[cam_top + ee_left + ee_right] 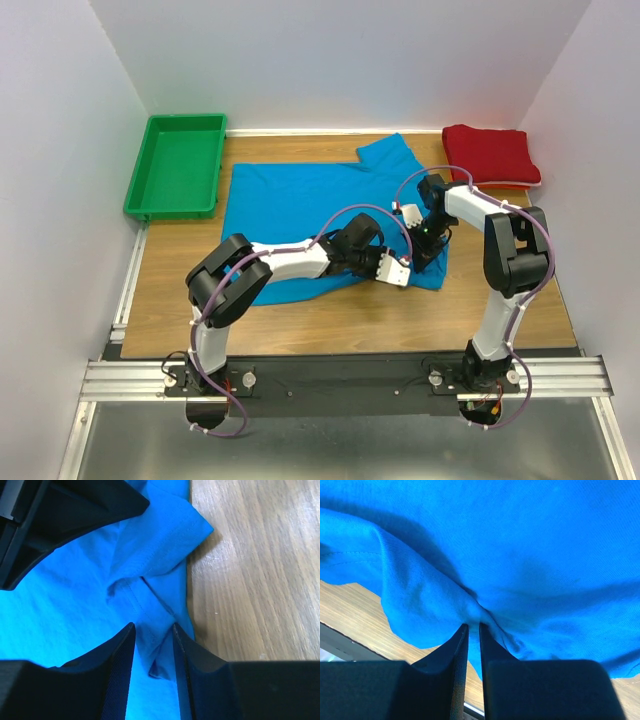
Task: Fold and stack the t-shirts
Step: Flatten the tshirt out
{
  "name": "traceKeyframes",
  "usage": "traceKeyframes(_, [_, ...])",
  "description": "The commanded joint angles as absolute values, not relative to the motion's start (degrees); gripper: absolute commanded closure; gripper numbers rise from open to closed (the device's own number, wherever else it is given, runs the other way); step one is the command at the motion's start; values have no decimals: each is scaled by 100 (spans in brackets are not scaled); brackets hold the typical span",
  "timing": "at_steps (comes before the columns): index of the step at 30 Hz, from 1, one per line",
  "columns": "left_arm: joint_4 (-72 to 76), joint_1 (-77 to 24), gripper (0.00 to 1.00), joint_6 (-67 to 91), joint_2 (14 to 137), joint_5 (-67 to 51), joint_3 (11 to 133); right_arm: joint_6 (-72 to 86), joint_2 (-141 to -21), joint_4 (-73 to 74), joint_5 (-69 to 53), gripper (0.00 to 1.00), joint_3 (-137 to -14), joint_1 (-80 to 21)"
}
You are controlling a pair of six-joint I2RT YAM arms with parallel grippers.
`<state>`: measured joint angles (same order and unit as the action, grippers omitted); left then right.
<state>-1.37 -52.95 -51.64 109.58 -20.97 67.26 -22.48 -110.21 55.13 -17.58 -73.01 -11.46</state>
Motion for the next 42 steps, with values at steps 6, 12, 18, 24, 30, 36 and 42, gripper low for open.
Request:
traceKeyframes(6, [-105,-5309,68,-5159,11039,-2356,6961,-2285,-11285,5194,-1441,79,-7339,-1125])
traceKeyframes(12, [-316,-5309,97,-5265,10969,-2557,6978,-2268,-11259,5203,-1415,78,-7400,-1108])
traceKeyframes(18, [-1167,-5317,100,-5335,10505,-3119,7093,-2311,-11013,5352,-1319,74,-7532,-967])
traceKeyframes(24, [-2414,-5712,100,-5589,9704,-4077,6997,-2636,-10697,5809,-1248,65,-7629,-660])
traceKeyframes(30, [-3058,-6344,98,-5915,9624,-4315,6707,-2961,-10301,6415,-1230,53,-7857,-571])
traceKeyframes(36, [-3024,-6521,54,-5933,9607,-4113,6390,-3076,-10265,6662,-1301,52,-7902,-580])
traceKeyframes(42, [-2304,-6521,48,-5239,9002,-3780,6092,-2989,-10423,6566,-1468,56,-7708,-606])
